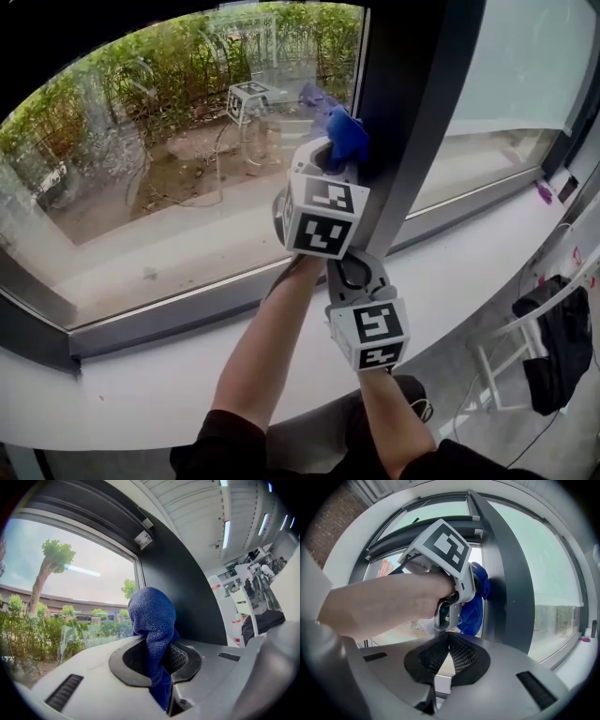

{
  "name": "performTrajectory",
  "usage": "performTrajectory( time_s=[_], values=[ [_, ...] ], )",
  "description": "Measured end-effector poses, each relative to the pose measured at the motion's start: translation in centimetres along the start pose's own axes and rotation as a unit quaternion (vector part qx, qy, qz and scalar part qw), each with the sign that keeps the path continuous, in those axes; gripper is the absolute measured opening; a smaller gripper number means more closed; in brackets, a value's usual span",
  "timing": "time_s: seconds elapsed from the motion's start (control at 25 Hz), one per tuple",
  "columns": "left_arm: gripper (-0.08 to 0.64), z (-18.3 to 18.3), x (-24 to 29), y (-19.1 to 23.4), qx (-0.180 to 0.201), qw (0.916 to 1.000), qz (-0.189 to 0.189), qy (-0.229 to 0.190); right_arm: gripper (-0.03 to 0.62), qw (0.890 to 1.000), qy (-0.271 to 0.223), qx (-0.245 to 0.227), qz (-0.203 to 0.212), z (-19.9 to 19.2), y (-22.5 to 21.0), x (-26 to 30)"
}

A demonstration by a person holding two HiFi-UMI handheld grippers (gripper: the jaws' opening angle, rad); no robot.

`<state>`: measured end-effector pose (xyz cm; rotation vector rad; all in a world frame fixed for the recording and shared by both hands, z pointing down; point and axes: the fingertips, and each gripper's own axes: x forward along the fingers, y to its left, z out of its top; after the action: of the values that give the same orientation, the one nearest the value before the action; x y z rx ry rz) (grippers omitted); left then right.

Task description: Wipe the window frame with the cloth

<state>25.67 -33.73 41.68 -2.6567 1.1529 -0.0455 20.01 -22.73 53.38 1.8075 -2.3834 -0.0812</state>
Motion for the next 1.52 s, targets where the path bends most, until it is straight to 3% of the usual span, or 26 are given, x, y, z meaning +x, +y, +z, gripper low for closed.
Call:
performTrajectory(
  time_s=[0.76,1.52],
  values=[
    [0.052,-4.5,-0.7,-1.0,-0.003,0.9999,-0.015,-0.007,0.006,1.000,0.020,0.002,-0.003,-4.4,0.1,0.9],
    [0.052,-14.4,-1.4,-3.3,0.016,0.9919,-0.068,0.106,0.006,0.998,0.048,0.031,-0.030,-8.9,-0.6,-0.1]
  ],
)
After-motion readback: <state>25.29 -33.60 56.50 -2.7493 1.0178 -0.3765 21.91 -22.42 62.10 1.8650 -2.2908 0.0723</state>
